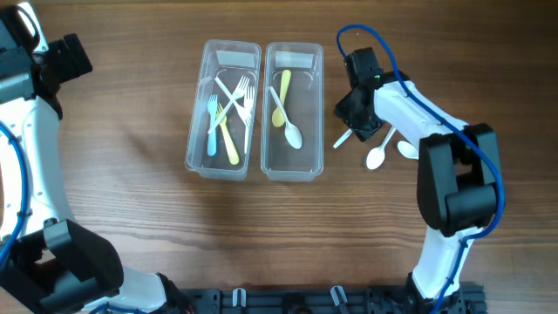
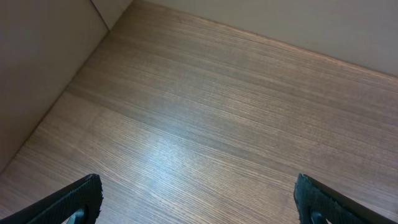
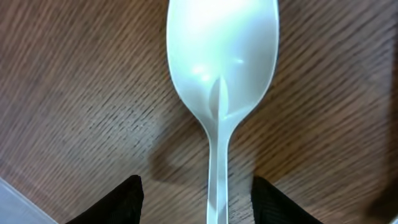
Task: Pack container
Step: 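Grasp the next white spoon with the right gripper, then place the white spoon into the right container and release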
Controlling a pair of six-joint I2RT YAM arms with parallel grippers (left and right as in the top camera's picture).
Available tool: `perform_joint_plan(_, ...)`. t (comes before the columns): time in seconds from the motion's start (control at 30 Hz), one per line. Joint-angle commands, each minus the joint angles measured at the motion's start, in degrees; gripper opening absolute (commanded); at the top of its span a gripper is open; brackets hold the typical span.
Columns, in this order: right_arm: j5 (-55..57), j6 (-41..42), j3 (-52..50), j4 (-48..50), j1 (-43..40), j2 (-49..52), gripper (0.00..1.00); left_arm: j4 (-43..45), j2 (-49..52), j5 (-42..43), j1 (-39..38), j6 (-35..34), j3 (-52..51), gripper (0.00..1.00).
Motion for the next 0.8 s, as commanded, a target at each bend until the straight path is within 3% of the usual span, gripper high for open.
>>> perform_joint_plan(0.0,2.1,1.3,-0.9,-0.2,-0.4,5.6,0.51,0.2,-0.9,-0.3,0.3,-0.3,0.6,1.00)
perform_joint_plan(0.17,3.1,0.3,-0.9,-1.7,-1.4,5.6,0.27,0.2,-0.9,-0.3,0.3,-0.3,0.6,1.00)
perform_joint_plan(0.37,8.5,-4.3,-0.8,-6.7,-3.5,5.6,0.21,0.2,-0.9,-0.3,0.3,-0.3,0.6,1.00)
perform_joint_plan(0.5,8.4,-7.2,-0.8,-6.2,-3.6,5.6,0.06,0.2,-0.9,-0.3,0.3,-0.3,0.6,1.00)
perform_joint_plan(0.57,8.2,-11.6,-0.3,-5.4,-3.6,5.6,0.04,0.2,-0.9,-0.3,0.3,-0.3,0.6,1.00)
perform_joint_plan(0.63,8.4,-16.1,3.7,-5.5,-3.5,5.5,0.04,0.2,-0.9,-0.3,0.3,-0.3,0.6,1.00)
perform_joint_plan(0.77,8.6,-29.9,23.5,-10.5,-3.5,5.3,0.04,0.2,-0.9,-0.3,0.3,-0.3,0.6,1.00)
